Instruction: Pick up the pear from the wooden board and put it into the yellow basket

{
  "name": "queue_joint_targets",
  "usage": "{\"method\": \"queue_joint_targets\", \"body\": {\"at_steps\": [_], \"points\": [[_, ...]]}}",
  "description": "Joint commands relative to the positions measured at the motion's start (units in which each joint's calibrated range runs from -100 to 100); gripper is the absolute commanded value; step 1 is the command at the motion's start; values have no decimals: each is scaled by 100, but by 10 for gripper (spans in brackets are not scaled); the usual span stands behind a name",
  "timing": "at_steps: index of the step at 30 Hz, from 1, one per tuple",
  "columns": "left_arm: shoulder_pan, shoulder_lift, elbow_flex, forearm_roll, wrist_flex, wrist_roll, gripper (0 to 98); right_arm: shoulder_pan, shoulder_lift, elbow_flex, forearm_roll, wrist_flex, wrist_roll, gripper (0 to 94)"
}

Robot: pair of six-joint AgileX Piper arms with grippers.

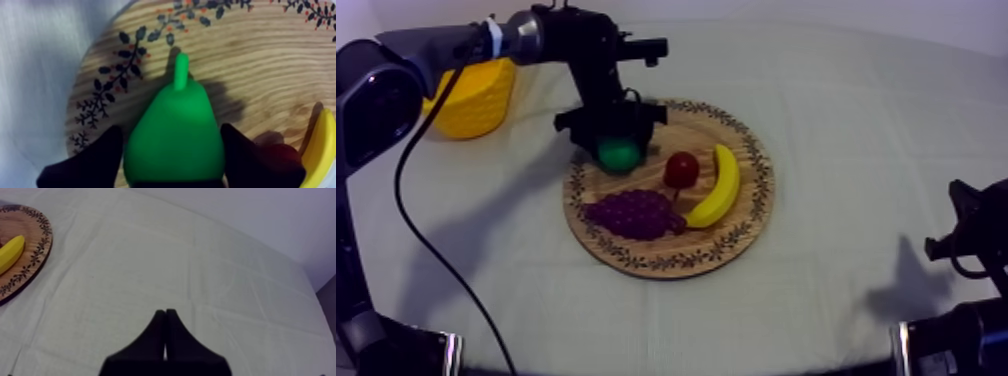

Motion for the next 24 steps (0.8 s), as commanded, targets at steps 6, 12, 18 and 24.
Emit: {"method": "queue_joint_targets", "body": {"at_steps": [6,12,18,24], "points": [[25,7,10,-5,38,-25,443,-1,0,-2,-2,-5,-2,4],[41,-404,171,-31,151,-29,420,-1,0,-2,-2,-5,-7,4],[77,-1308,298,-83,475,-27,415,-1,0,-2,-2,-5,-5,4],[145,-2219,-2,-163,1025,-50,406,-1,0,-2,-2,-5,-2,4]]}}
